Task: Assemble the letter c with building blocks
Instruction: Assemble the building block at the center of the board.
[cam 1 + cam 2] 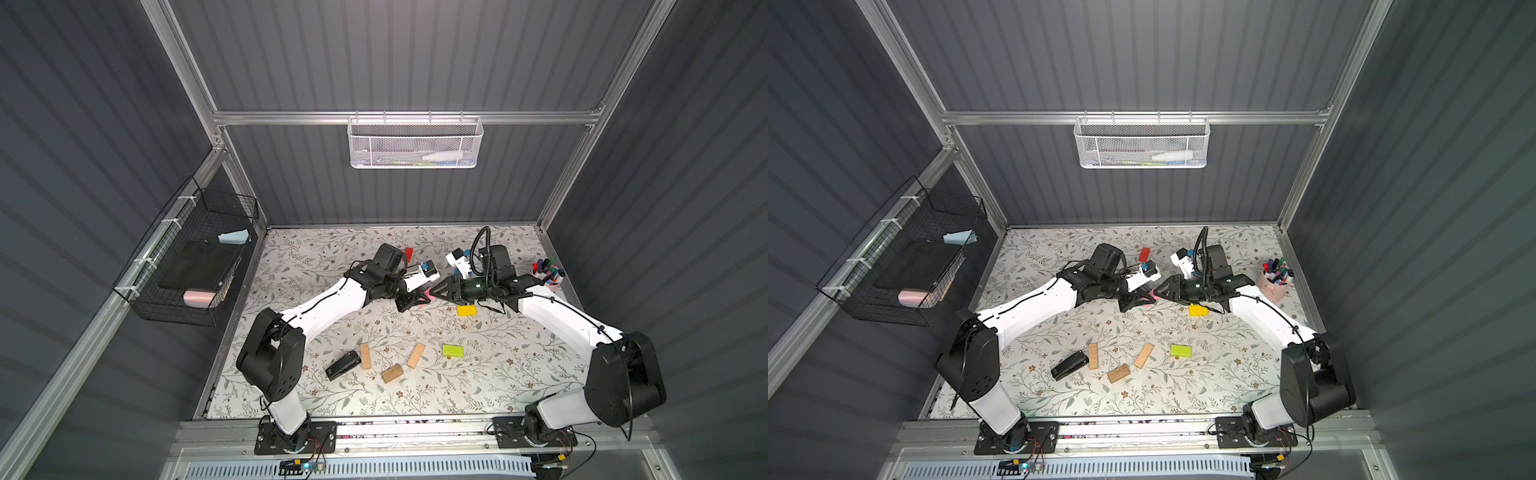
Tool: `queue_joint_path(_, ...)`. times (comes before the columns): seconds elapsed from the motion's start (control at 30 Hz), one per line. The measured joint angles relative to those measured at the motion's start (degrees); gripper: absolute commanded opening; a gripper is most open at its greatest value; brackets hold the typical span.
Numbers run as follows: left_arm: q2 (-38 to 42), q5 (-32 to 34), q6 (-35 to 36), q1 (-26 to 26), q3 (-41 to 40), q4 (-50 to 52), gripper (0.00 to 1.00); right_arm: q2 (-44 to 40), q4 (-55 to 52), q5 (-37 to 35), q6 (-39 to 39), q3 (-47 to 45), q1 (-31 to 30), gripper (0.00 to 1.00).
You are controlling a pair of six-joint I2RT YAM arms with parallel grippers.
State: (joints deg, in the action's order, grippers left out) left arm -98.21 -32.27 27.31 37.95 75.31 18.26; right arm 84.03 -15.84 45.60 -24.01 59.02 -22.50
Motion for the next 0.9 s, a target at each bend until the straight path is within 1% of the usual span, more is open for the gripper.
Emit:
queue_joint_path(0.13,0.0,-0.5,0.0,0.0,0.1,0.0,0.10,0.7,-0.1,-0.4,0.0,0.0,-0.4,0.37)
queue_joint_path(0.23,0.0,-0.9,0.0,0.0,0.1,0.0,0.12,1.1,-0.2,-0.9,-0.2,0.0,-0.8,0.30)
queue_joint_path(0.27,0.0,-1.0,0.0,0.0,0.1,0.0,0.15,1.1,-0.3,-1.0,-0.1,0.0,-0.9,0.27)
queue_joint_path(0.3,0.0,-1.1,0.0,0.0,0.1,0.0,0.22,1.1,-0.4,-1.3,-0.2,0.0,-0.9,0.23)
queue_joint_path(0.33,0.0,-1.0,0.0,0.0,0.1,0.0,0.35,1.1,-0.5,-1.3,-0.2,0.0,-1.0,0.21)
queue_joint_path(0.37,0.0,-1.0,-0.2,0.0,0.1,0.0,0.50,1.1,-0.5,-1.3,-0.5,0.0,-1.1,0.17)
queue_joint_path(0.4,0.0,-1.1,-0.3,0.0,0.1,0.0,0.60,1.1,-0.7,-1.8,-0.5,0.2,-1.1,0.14)
queue_joint_path(0.47,0.0,-1.1,-1.1,0.0,0.1,-0.3,0.68,1.1,-0.9,-2.5,-0.5,0.3,-1.1,0.13)
queue_joint_path(0.57,0.1,-0.8,-3.1,0.0,-0.5,-1.7,0.72,0.9,-1.5,-4.0,-0.4,0.3,-0.4,0.11)
queue_joint_path(0.67,1.6,-0.3,-6.5,0.0,-3.8,-4.9,0.74,-0.1,-1.3,-5.5,-1.0,0.0,1.5,0.10)
queue_joint_path(0.8,4.4,1.3,-11.4,0.0,-9.7,-8.9,0.73,-3.0,0.5,-6.7,-2.2,-2.2,6.0,0.10)
queue_joint_path(0.9,6.2,4.2,-14.9,0.0,-14.2,-12.5,0.73,-4.0,1.7,-7.6,-3.0,-4.1,10.0,0.10)
